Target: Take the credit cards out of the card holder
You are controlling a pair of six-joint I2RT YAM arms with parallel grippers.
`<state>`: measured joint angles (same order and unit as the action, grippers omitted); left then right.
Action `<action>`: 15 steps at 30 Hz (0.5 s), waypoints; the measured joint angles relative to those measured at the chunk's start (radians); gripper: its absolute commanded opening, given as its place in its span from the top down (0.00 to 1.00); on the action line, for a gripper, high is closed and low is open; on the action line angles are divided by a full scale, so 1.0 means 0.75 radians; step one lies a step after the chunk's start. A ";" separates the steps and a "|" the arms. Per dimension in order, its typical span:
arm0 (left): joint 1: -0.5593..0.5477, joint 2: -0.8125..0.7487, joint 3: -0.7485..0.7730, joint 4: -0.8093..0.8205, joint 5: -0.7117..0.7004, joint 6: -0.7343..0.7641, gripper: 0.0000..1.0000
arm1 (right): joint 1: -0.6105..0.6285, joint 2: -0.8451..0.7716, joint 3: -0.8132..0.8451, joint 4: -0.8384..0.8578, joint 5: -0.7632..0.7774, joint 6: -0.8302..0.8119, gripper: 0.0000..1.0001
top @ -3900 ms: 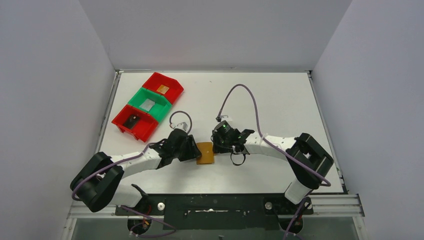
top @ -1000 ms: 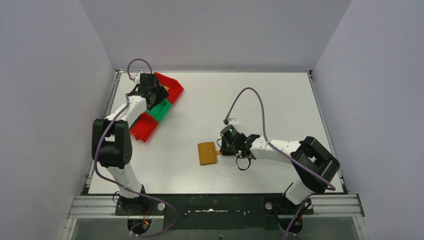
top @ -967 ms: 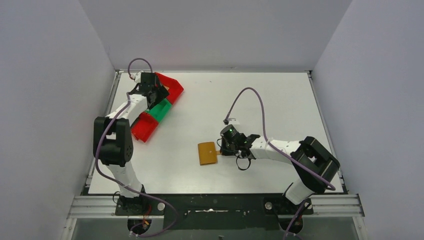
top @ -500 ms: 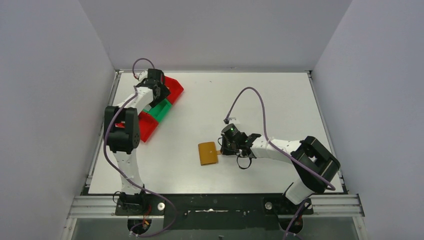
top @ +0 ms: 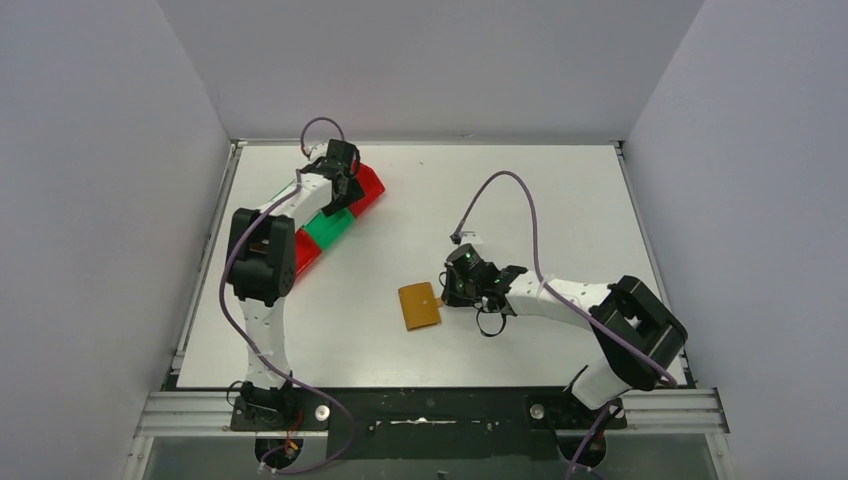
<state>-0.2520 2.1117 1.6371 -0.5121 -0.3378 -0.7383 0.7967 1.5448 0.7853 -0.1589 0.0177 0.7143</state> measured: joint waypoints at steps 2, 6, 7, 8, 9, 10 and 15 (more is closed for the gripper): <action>-0.024 0.001 0.000 -0.009 0.003 0.008 0.43 | -0.006 -0.017 -0.001 0.001 0.001 0.001 1.00; -0.080 0.002 0.000 -0.020 0.004 0.024 0.45 | -0.017 -0.045 -0.018 0.002 0.003 0.001 1.00; -0.096 0.003 -0.001 -0.021 0.006 0.025 0.46 | -0.017 -0.048 -0.024 0.002 0.003 0.002 1.00; -0.115 0.003 -0.006 -0.018 0.009 0.025 0.46 | -0.017 -0.048 -0.029 0.002 0.003 0.002 1.00; -0.131 0.003 -0.008 -0.018 0.015 0.025 0.46 | -0.017 -0.048 -0.033 0.002 0.004 0.002 1.00; -0.150 0.003 -0.016 -0.016 0.022 0.026 0.46 | -0.019 -0.049 -0.040 0.002 0.005 0.003 1.00; -0.252 0.003 -0.062 -0.010 0.065 0.029 0.47 | -0.023 -0.101 -0.098 0.001 0.011 0.011 1.00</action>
<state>-0.4412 2.1136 1.5909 -0.5194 -0.2890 -0.7166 0.7795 1.4693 0.7116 -0.1581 0.0261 0.7227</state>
